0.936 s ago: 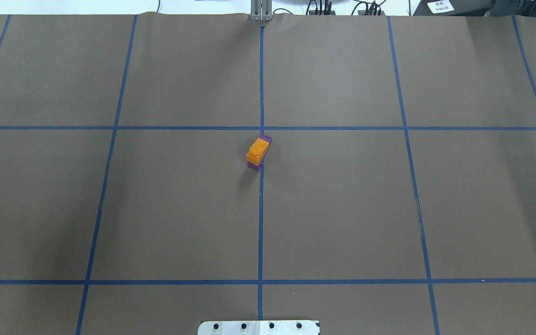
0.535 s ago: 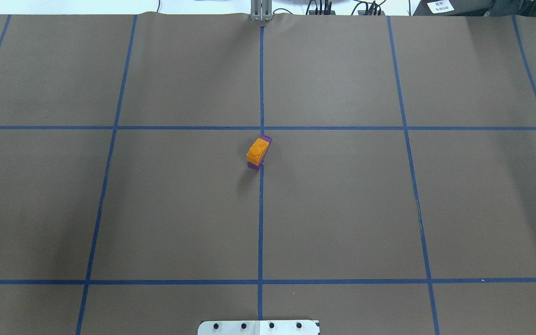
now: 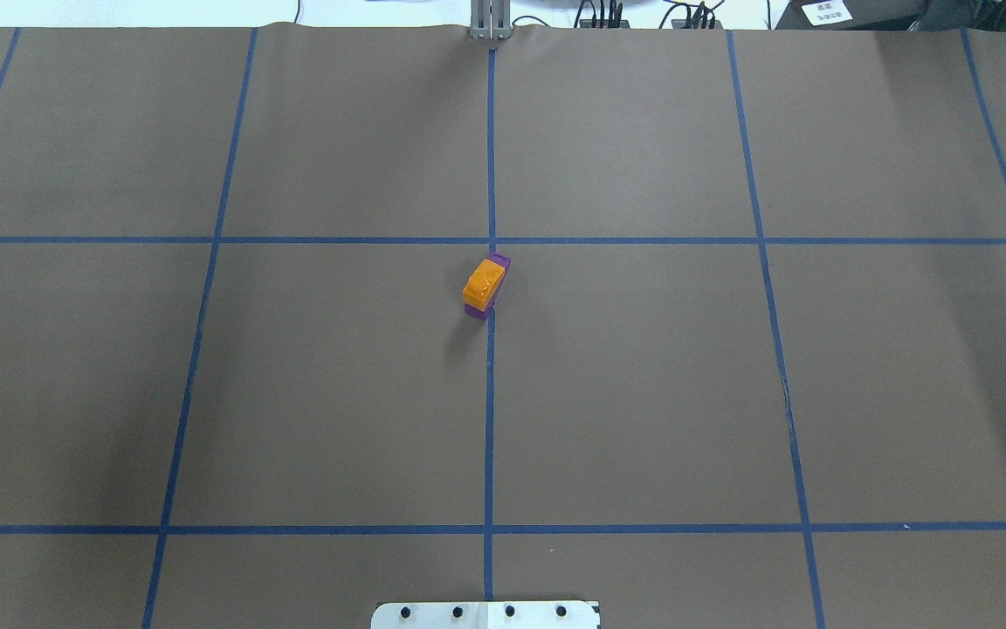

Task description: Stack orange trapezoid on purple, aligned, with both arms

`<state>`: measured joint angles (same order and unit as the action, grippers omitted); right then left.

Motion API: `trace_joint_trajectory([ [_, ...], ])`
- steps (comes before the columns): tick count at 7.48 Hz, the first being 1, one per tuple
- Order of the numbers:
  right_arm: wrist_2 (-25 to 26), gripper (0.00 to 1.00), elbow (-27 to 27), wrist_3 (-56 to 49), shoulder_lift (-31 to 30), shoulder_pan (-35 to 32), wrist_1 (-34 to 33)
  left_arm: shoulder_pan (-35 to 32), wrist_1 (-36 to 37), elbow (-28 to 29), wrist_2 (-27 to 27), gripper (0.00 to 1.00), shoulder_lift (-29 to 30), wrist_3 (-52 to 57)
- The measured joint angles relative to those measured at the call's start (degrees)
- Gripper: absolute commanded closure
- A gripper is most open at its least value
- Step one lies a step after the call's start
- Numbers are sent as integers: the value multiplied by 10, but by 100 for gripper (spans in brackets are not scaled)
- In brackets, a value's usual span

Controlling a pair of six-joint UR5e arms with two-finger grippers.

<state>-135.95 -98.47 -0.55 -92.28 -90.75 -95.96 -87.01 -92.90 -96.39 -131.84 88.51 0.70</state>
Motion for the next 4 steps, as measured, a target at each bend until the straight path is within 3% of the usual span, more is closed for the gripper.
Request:
trace_joint_trajectory([
  [4, 0, 0, 1, -25, -5, -7, -33, 0, -1, 1, -1, 0, 0, 0],
])
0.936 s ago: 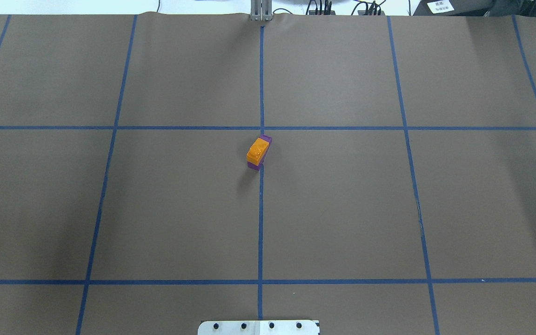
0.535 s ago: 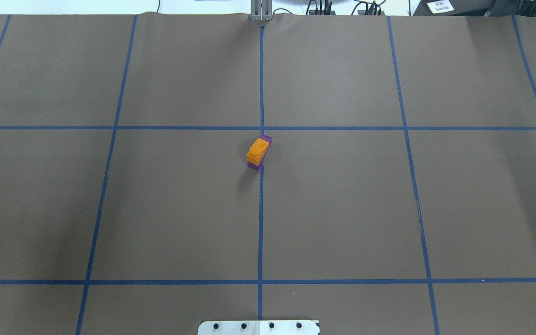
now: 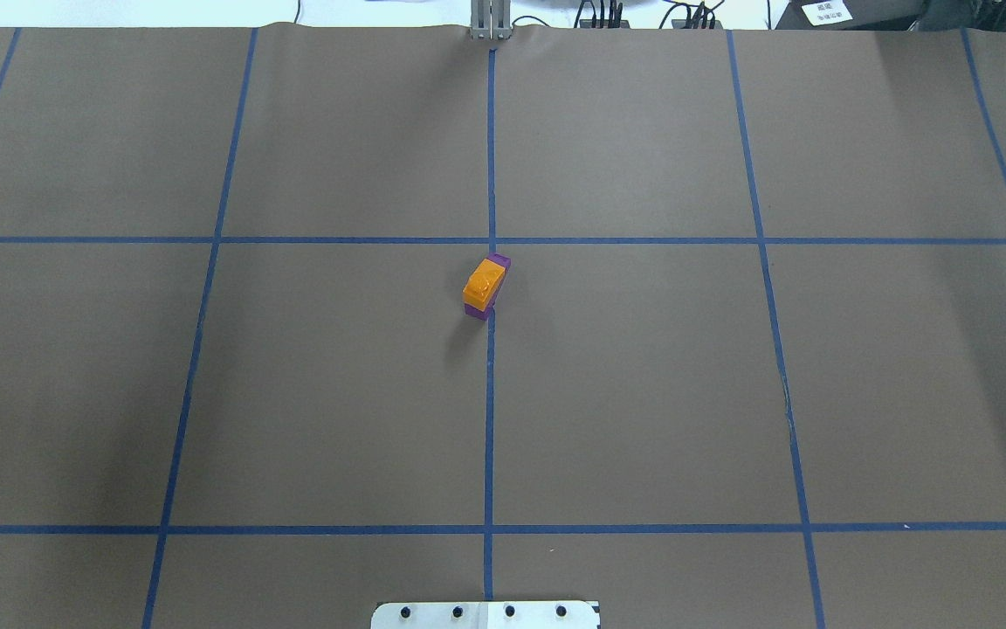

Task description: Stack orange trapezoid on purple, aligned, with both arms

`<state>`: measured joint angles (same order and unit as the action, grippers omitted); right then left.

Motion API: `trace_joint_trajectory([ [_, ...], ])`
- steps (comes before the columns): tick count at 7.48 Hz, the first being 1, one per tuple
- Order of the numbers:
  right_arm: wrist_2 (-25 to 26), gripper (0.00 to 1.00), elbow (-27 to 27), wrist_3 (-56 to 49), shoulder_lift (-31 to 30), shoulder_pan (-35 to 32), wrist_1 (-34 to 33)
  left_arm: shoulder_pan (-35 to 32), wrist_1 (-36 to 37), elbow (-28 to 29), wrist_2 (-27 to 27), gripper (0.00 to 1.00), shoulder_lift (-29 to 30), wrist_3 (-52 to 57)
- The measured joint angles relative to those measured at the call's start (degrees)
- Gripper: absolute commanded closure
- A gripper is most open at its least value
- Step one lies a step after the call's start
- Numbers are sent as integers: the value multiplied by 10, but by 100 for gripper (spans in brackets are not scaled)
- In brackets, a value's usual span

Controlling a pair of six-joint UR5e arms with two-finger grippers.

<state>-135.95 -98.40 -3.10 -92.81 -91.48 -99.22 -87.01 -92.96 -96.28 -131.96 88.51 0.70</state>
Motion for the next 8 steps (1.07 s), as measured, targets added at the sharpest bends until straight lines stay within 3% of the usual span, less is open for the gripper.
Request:
trace_joint_trajectory([
  [8, -14, 0, 4, 5, 6, 1, 1, 0, 4, 7, -2, 0, -1, 3],
])
